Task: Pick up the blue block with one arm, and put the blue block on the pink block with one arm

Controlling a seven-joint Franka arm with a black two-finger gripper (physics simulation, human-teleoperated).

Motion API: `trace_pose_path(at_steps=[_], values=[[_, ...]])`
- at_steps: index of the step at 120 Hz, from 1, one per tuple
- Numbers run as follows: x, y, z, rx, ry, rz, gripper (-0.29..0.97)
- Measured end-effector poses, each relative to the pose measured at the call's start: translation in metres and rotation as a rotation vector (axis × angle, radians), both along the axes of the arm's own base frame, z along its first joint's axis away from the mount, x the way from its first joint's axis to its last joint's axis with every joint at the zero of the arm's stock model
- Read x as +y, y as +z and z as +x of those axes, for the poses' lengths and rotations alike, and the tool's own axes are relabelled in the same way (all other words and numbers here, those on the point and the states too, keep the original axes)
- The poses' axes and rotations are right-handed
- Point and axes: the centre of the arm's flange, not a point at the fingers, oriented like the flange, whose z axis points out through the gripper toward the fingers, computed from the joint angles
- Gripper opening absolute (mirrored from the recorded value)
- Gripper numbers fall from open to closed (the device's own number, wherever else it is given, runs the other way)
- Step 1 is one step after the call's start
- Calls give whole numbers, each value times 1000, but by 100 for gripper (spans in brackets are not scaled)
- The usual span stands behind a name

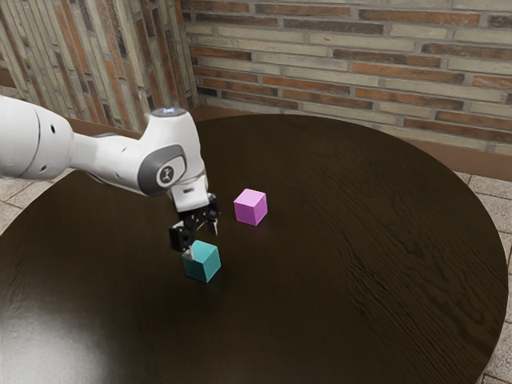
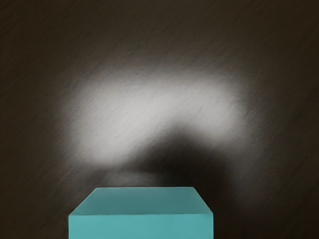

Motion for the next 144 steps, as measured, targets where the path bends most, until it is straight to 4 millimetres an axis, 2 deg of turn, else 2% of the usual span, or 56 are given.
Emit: trace_pose_path(at_steps=[33,70,84,89,100,107,117,126,136,144], values=[[11,-34,3,48,0,-13,68],[20,-57,4,59,-2,-10,68],[21,-59,5,48,-6,-11,67],[20,-59,6,44,-8,-11,63],[20,-59,7,33,-10,-11,41],[20,-57,8,24,-11,-11,34],[21,-41,10,-6,-13,-7,29],[13,-3,10,-48,-27,2,27],[8,49,31,-114,-35,4,26],[13,75,53,-133,-25,-1,26]])
